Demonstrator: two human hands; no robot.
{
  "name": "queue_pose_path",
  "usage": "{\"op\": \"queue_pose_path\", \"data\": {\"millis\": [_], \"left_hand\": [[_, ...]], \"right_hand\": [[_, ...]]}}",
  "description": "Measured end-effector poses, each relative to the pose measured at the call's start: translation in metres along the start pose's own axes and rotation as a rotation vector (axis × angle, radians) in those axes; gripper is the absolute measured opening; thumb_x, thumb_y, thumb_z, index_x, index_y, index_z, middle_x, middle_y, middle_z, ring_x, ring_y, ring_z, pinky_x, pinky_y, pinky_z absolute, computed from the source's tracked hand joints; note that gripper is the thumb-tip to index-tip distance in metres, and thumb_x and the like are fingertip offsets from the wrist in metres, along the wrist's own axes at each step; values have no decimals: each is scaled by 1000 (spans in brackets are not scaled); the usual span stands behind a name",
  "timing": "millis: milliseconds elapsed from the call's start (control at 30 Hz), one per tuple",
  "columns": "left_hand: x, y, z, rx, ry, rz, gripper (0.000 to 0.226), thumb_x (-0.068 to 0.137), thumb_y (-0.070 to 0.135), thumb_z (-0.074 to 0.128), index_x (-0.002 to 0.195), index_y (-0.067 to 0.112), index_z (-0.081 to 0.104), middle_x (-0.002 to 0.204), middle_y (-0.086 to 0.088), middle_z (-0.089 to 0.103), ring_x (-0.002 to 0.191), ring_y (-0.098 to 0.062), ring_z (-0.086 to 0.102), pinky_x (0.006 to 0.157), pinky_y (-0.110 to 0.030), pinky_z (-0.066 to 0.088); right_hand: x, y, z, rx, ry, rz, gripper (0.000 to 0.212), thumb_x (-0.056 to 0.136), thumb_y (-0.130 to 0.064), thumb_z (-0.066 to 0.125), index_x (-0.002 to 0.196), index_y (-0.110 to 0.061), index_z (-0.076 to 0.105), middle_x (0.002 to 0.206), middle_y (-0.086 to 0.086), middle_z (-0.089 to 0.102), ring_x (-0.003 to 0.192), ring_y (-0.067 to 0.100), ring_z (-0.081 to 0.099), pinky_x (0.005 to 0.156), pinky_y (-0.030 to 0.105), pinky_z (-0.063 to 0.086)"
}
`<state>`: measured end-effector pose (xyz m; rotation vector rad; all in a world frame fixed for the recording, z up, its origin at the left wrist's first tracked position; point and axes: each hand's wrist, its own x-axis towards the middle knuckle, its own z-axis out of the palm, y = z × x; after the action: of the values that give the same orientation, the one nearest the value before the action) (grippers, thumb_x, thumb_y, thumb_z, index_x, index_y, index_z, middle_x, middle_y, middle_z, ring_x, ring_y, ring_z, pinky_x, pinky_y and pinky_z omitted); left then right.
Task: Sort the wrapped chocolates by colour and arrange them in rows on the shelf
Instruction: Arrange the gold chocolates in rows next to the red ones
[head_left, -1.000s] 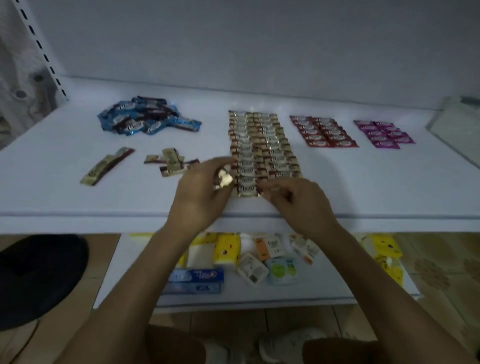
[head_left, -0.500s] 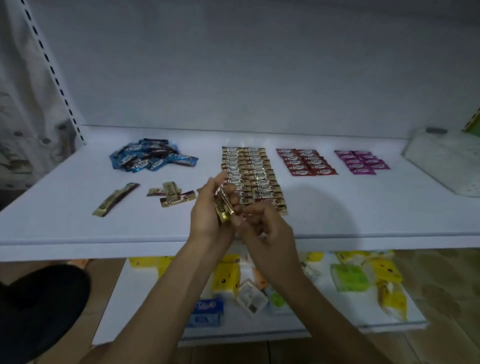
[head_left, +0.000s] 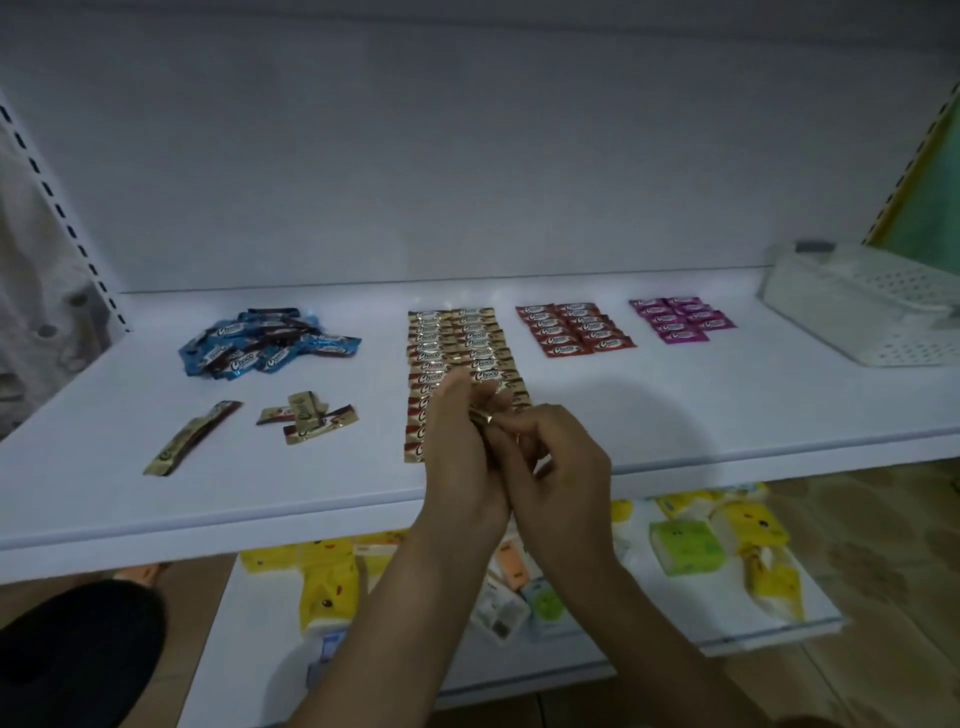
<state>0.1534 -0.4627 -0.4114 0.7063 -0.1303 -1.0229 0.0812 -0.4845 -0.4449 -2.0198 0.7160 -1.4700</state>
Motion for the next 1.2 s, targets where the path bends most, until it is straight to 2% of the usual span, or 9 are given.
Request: {"op": "queue_pose_path", "data": {"millis": [200, 367, 467, 567, 700, 833, 1033, 1133, 1200], "left_hand": [[0, 12, 2, -61, -54, -74, 32, 98, 35, 50, 78, 11, 59, 68, 0, 56, 58, -10, 55, 56, -20, 52], [-1, 7, -8, 55, -65, 87, 47, 98, 32, 51, 136, 5, 46, 95, -8, 52, 94, -28, 51, 69, -36, 52], [-3, 7, -9, 49, -142, 43, 24, 98, 30, 52, 110, 9, 54, 74, 2, 49, 79, -19, 53, 73, -35, 54], [-6, 7, -5, 15, -110, -41, 28, 97, 27, 53, 72, 14, 49, 60, 5, 46, 62, -14, 51, 75, -33, 49], [-4, 9, -3, -71, -39, -36, 23, 96, 24, 52, 74, 18, 51, 59, 6, 42, 55, -10, 44, 54, -23, 47], [2, 11, -4, -96, 11, 51, 20, 97, 24, 50, 79, 18, 54, 57, 5, 46, 59, -12, 47, 72, -31, 44], [4, 29, -30, 305, -12, 304, 15, 100, 23, 48, 85, 23, 49, 50, 9, 27, 45, -7, 23, 49, -24, 21], [-6, 27, -38, 659, -74, 431, 11, 85, 32, 63, 83, 22, 62, 49, 14, 42, 41, -2, 33, 43, -18, 30], [-10, 24, -39, 833, -125, 487, 2, 84, 20, 68, 86, 18, 67, 65, 10, 61, 50, 2, 51, 49, -11, 40]], "right_hand": [[-1, -1, -6, -57, -21, -88, 16, 91, -24, 58, 100, -20, 70, 94, -4, 61, 73, 2, 56, 55, 17, 46], [3, -1, -13, -225, -116, -223, 25, 89, -29, 56, 111, -23, 65, 103, -4, 59, 70, 4, 55, 55, 17, 44], [8, 1, -16, -322, -92, -237, 21, 86, -29, 56, 102, -21, 67, 99, -3, 60, 71, 8, 58, 52, 20, 44], [5, -2, -13, -333, -84, -228, 20, 85, -28, 56, 99, -20, 67, 94, -3, 64, 71, 12, 62, 52, 28, 50], [-2, -1, -13, -309, -102, -140, 22, 85, -31, 57, 101, -22, 70, 85, -7, 71, 69, 6, 65, 56, 28, 53], [-7, -6, -18, -26, -118, 146, 18, 84, -20, 63, 100, -24, 70, 75, -7, 71, 66, 5, 66, 59, 26, 54], [1, -6, -30, 351, -132, 471, 22, 93, 0, 51, 107, -4, 67, 73, 5, 71, 57, 14, 65, 47, 19, 44], [1, -4, -31, 330, -153, 450, 27, 92, 2, 46, 105, -7, 68, 74, 5, 71, 57, 12, 63, 48, 17, 44], [1, -4, -31, 306, -177, 423, 29, 91, 5, 45, 101, -9, 69, 73, 6, 70, 57, 8, 62, 49, 15, 44]]}}
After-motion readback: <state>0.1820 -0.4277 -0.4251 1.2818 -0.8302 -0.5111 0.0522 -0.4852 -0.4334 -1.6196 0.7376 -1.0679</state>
